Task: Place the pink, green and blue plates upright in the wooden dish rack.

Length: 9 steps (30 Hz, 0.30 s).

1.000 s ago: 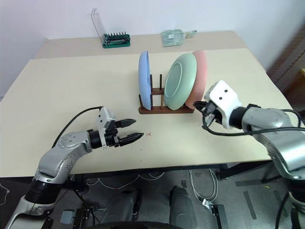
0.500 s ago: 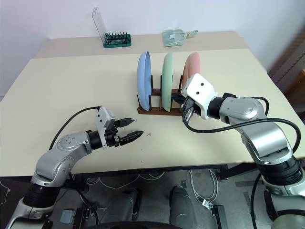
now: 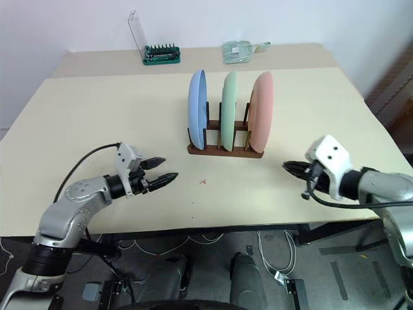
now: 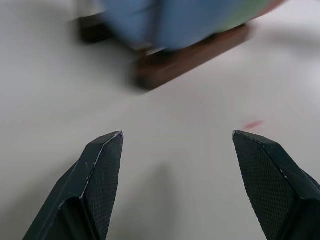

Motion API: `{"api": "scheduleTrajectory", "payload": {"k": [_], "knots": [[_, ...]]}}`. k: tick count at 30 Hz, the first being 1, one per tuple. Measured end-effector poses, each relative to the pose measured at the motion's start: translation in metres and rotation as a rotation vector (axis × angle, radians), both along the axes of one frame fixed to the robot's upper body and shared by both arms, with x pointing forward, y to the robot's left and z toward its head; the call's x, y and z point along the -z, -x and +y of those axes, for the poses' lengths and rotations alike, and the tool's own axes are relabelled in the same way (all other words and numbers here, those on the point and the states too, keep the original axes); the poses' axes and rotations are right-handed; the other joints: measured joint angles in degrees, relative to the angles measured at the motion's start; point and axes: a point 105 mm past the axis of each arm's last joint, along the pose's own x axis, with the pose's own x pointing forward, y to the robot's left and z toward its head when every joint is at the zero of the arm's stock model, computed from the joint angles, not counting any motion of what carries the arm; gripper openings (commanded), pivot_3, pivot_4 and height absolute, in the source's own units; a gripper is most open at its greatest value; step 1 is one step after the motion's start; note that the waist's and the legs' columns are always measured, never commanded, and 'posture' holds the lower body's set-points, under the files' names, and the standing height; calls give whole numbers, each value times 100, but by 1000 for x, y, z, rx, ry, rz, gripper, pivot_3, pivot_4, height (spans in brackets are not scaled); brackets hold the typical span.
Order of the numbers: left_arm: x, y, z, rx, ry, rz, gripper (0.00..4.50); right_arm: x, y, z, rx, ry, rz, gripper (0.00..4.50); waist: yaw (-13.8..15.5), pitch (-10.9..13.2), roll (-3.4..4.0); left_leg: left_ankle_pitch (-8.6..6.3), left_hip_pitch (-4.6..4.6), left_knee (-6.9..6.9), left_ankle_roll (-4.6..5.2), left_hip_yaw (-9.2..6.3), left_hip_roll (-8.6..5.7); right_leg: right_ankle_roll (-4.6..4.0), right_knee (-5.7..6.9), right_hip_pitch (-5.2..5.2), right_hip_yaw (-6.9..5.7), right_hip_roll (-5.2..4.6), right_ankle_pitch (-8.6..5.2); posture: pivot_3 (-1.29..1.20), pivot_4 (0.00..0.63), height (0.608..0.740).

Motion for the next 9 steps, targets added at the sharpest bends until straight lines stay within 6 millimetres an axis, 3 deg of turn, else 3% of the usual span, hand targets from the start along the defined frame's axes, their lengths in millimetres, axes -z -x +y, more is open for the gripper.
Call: {"api": "scheduleTrajectory", "payload": {"k": [6, 9], "knots": [[14, -1, 44, -137, -54, 8, 3578, 6, -14, -8, 77, -81, -70, 40, -13, -3, -6, 0, -1, -2, -1, -2, 1, 9, -2, 0, 0, -1, 5, 0, 150, 740], [19, 4, 45, -155, -48, 11, 3578, 13, -27, -12, 122, -124, -89, 40, 18, -2, -3, 0, -2, 1, -1, -2, -2, 8, -1, 0, 1, -4, 5, 0, 150, 740]]}}
